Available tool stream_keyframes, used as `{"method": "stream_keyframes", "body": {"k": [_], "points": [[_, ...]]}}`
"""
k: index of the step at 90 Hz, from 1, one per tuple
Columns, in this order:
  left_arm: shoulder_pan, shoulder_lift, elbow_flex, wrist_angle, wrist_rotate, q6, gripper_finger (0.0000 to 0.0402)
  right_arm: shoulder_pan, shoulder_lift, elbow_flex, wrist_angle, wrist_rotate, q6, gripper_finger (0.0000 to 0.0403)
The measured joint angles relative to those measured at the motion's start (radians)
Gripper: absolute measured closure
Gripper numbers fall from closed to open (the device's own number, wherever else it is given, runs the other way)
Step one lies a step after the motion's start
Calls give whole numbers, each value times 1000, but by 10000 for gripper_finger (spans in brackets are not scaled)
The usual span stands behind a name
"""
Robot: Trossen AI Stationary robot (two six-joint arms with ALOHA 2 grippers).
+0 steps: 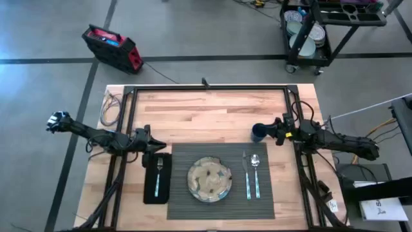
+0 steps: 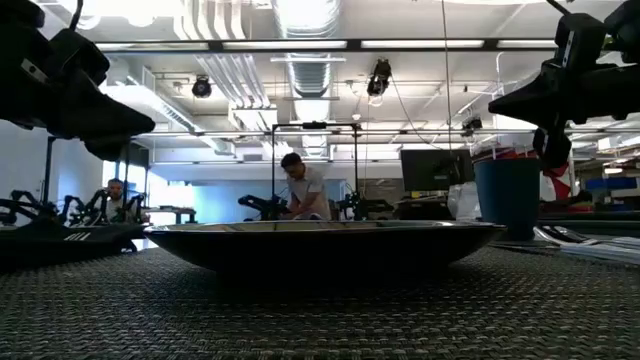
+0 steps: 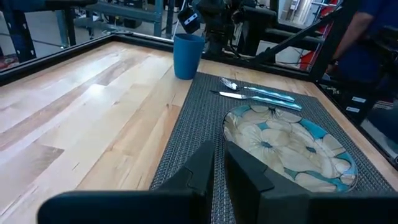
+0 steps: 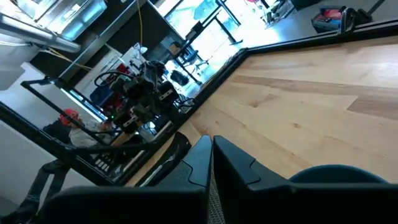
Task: Set table place
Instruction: Return to Home Position
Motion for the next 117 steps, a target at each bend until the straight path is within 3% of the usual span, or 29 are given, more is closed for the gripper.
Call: {"method": "stream_keyframes", "body": {"k": [117], "points": [[0, 22, 0, 0, 0, 0, 379, 0, 0, 0, 0, 0, 0, 403]]}}
